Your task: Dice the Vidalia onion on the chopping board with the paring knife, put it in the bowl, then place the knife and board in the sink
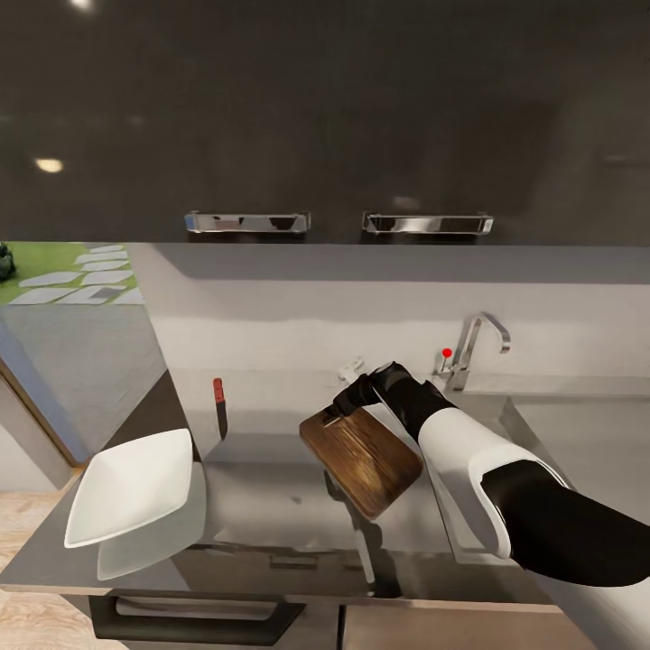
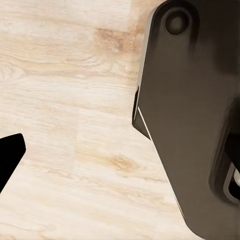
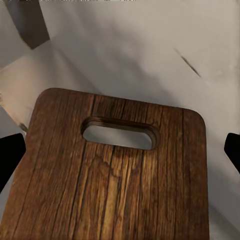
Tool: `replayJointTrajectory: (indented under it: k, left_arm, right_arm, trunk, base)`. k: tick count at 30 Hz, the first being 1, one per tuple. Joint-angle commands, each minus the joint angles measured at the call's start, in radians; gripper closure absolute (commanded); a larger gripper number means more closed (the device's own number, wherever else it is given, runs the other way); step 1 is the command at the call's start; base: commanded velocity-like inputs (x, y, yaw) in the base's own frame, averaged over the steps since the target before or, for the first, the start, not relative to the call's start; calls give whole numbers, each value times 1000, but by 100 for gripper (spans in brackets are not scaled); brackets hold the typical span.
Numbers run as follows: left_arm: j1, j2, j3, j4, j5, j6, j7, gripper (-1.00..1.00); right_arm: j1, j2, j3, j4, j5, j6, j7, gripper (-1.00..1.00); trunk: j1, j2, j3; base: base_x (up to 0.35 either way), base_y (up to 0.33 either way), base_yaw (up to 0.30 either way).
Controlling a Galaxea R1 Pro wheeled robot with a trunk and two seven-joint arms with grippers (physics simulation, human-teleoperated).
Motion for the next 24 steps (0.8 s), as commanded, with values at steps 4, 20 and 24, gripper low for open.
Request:
replayJointTrajectory:
  k: [4, 20, 24]
  left_arm:
    - [0, -1, 3, -1, 3, -2, -1, -100]
    - [0, -1, 3, 0, 3, -1, -1, -100]
    - [0, -1, 3, 0, 3, -1, -1, -100]
  right_arm:
    - [-1, 0, -2, -2, 10, 2, 6, -100]
    - [-1, -12, -3, 9, 8, -40, 6, -100]
    - [-1, -18, -3, 10, 8, -40, 6, -100]
  trunk:
    - [1, -2, -4]
    - [1, -2, -19]
    - [1, -2, -23]
  base:
    - [0, 0, 0]
    - [0, 0, 0]
    - [0, 0, 0]
